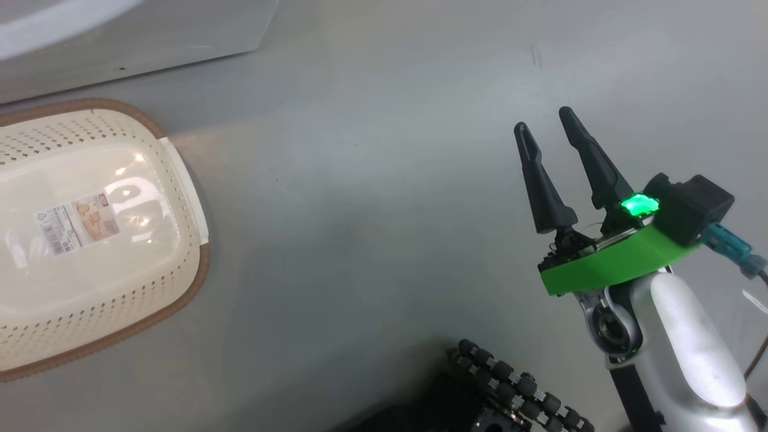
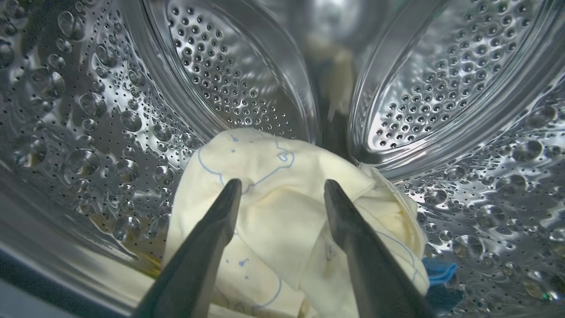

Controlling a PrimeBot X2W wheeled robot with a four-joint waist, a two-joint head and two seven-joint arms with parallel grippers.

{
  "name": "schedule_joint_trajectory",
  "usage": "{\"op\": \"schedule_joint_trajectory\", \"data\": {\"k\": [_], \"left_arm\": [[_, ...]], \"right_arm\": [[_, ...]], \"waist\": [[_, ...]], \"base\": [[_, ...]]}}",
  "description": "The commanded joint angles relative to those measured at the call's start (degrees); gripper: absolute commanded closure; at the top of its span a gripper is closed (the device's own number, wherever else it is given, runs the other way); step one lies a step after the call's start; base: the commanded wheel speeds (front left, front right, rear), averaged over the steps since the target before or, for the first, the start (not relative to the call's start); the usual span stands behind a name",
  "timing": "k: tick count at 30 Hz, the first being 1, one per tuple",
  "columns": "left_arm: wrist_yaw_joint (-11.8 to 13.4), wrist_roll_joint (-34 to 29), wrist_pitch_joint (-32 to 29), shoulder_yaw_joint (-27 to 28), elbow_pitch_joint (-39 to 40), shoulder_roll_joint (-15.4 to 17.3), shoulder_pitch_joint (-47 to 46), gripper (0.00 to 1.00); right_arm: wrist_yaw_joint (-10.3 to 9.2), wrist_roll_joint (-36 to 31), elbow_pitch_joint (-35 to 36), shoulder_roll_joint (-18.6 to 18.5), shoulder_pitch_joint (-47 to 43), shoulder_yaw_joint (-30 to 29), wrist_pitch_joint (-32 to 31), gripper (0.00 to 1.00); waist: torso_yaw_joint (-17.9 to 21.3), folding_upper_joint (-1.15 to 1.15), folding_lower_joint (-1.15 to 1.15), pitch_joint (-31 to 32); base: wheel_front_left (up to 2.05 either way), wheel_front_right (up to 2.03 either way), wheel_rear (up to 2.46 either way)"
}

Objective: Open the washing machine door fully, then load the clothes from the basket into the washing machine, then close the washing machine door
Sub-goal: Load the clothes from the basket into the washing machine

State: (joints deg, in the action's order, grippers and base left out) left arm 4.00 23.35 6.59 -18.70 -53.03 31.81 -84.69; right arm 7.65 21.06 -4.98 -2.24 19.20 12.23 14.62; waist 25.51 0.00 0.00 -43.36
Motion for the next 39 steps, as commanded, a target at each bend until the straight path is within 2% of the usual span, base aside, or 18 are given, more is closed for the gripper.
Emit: {"op": "schedule_joint_trajectory", "data": {"k": [1,9,18,25,30,39], "left_arm": [[0.34,0.5,0.61,0.84,2.22,1.7,0.96,0.0],[2.04,3.33,3.89,2.1,6.69,-0.38,10.52,0.0],[5.71,4.87,6.9,2.57,18.6,-3.34,25.1,0.0],[11.02,4.04,8.11,2.9,31.76,-5.78,39.32,0.0],[13.93,2.75,8.33,2.97,39.42,-7.13,48.3,0.0],[17.09,1.31,8.4,1.9,47.79,-10.31,62.98,0.0]], "right_arm": [[-0.16,-0.48,1.26,-0.64,-1.17,0.16,0.38,0.0],[-0.16,-2.8,1.16,-0.64,-2.03,-2.43,0.38,0.0],[-0.16,-5.65,0.96,-0.64,-3.51,-5.05,0.38,0.0],[-0.16,-8.56,1.15,-0.64,-4.75,-6.97,0.38,0.0],[-0.16,-10.43,1.06,-0.64,-5.53,-7.71,0.38,0.0],[-0.16,-13.43,-0.58,-0.64,-8.75,-8.9,0.23,0.0]], "waist": [[-0.63,0.0,0.0,0.83],[-2.99,0.0,0.0,4.29],[-6.2,0.0,0.0,8.46],[-9.49,0.0,0.0,12.14],[-11.29,0.0,0.0,15.29],[-14.43,0.0,0.0,22.65]], "base": [[0.0,0.0,0.0],[0.0,0.0,0.0],[0.0,0.0,0.0],[0.0,0.0,0.0],[0.0,0.0,0.0],[0.0,0.0,0.0]]}}
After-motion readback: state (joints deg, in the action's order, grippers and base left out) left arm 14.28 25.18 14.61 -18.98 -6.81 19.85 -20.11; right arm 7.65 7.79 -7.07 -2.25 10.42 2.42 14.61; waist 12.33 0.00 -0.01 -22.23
